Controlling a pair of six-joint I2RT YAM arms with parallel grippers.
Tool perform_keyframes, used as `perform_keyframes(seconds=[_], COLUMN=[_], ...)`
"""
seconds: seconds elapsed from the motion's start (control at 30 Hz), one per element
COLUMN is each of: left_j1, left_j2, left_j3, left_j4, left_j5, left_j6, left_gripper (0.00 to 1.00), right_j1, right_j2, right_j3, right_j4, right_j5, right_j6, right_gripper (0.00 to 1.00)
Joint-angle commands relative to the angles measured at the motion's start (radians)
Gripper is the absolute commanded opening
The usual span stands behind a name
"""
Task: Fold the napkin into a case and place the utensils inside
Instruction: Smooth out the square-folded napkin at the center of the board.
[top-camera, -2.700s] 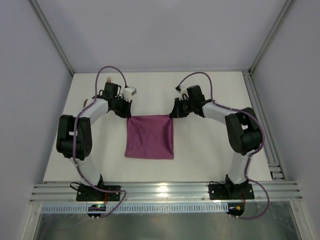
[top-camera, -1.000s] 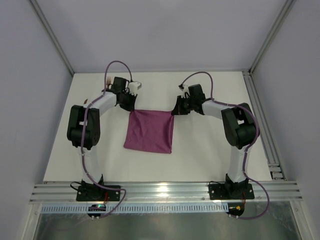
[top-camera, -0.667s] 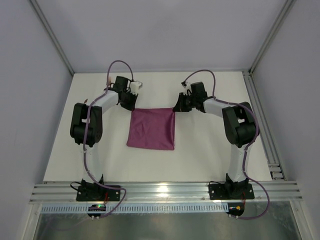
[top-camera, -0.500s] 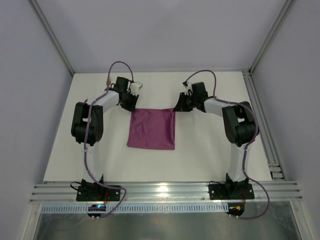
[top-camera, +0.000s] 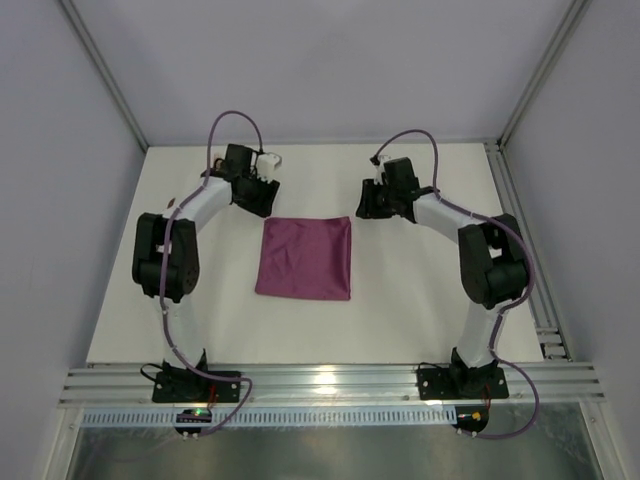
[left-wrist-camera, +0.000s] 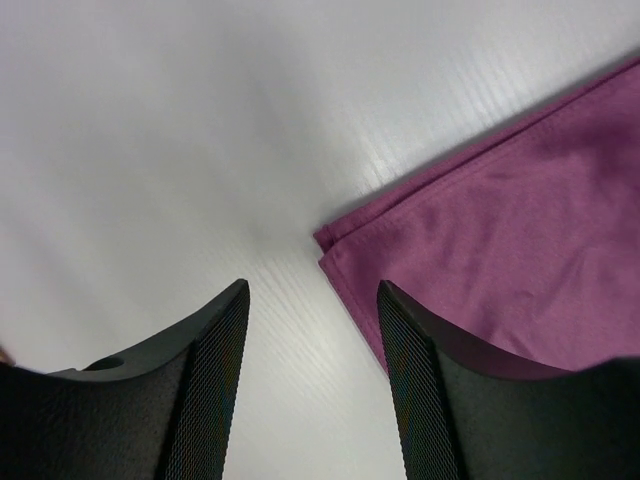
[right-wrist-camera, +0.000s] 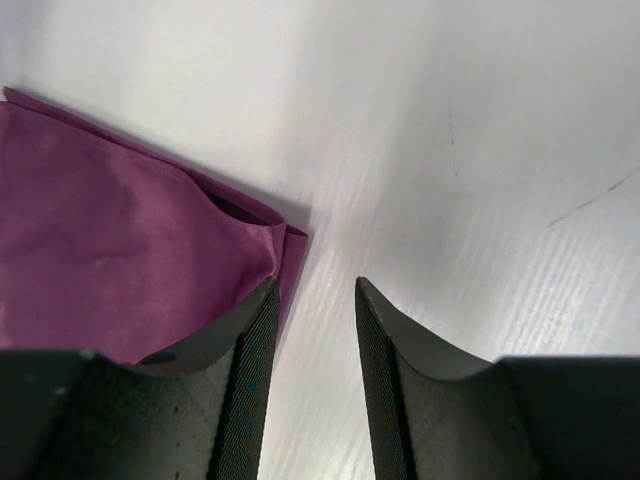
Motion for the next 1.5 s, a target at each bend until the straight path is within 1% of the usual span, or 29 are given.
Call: perform_keyframes(seconds=[0.0, 0.03, 0.07, 0.1, 0.13, 0.17, 0.2, 0.27, 0.4, 0.47, 0.57, 0.6, 0.67, 0.8, 0.97, 1.07, 1.23, 1.37, 1.47], left_j1=[-0.01, -0.013, -0.016, -0.028, -0.035, -0.042, -0.061, -0.087, -0.102, -0.108, -0.108, -0.108, -0.108, -0.108, -0.108, -0.108, -0.108, -0.108, -0.108], left_j2=[-0.171, -0.191, -0.213, -0.248, -0.26, -0.27, -0.279, -0.284, -0.276, -0.242, -0.192, -0.181, -0.164, -0.158, -0.153, -0.164, -0.185, -0.205, -0.213], left_j3=[-0.026, -0.054, -0.086, -0.12, -0.187, -0.218, -0.243, -0.316, -0.396, -0.415, -0.416, -0.418, -0.419, -0.438, -0.447, -0.445, -0.436, -0.438, -0.438], left_j4=[-0.027, -0.033, -0.033, -0.032, -0.029, -0.033, -0.038, -0.035, -0.006, 0.001, 0.001, 0.004, 0.008, 0.027, 0.047, 0.056, 0.054, 0.057, 0.059], left_j5=[0.024, 0.024, 0.022, 0.019, 0.018, 0.013, 0.001, -0.002, 0.002, 0.002, -0.022, -0.031, -0.056, -0.076, -0.08, -0.067, -0.022, -0.011, -0.008], left_j6=[-0.013, -0.012, -0.009, -0.004, -0.001, 0.002, 0.014, 0.019, 0.019, 0.017, 0.016, 0.016, 0.016, 0.019, 0.024, 0.027, 0.03, 0.034, 0.034], left_gripper=[0.57, 0.55, 0.53, 0.48, 0.45, 0.41, 0.36, 0.34, 0.34, 0.33, 0.29, 0.23, 0.19, 0.17, 0.17, 0.17, 0.19, 0.24, 0.24], right_j1=[0.077, 0.098, 0.117, 0.143, 0.15, 0.151, 0.151, 0.151, 0.15, 0.132, 0.086, 0.078, 0.066, 0.033, -0.029, -0.046, -0.046, -0.011, 0.039], right_j2=[-0.199, -0.217, -0.243, -0.25, -0.251, -0.25, -0.233, -0.209, -0.133, -0.084, -0.032, -0.024, -0.015, -0.012, -0.018, -0.029, -0.092, -0.159, -0.169], right_j3=[-0.056, -0.076, -0.1, -0.146, -0.168, -0.191, -0.223, -0.242, -0.265, -0.269, -0.295, -0.311, -0.323, -0.358, -0.409, -0.404, -0.352, -0.3, -0.256], right_j4=[-0.023, -0.019, -0.01, 0.016, 0.04, 0.069, 0.123, 0.195, 0.27, 0.305, 0.358, 0.381, 0.39, 0.413, 0.487, 0.468, 0.389, 0.314, 0.29], right_j5=[0.165, 0.173, 0.165, 0.109, 0.067, 0.017, -0.055, -0.099, -0.151, -0.171, -0.2, -0.205, -0.191, -0.189, -0.195, -0.2, -0.194, -0.153, -0.14], right_j6=[-0.076, -0.082, -0.083, -0.076, -0.06, -0.037, 0.01, 0.049, 0.118, 0.151, 0.213, 0.222, 0.234, 0.251, 0.319, 0.317, 0.259, 0.214, 0.19], right_gripper=[0.41, 0.41, 0.38, 0.35, 0.31, 0.21, 0.16, 0.08, 0.04, 0.04, 0.04, 0.04, 0.04, 0.04, 0.04, 0.04, 0.04, 0.04, 0.04])
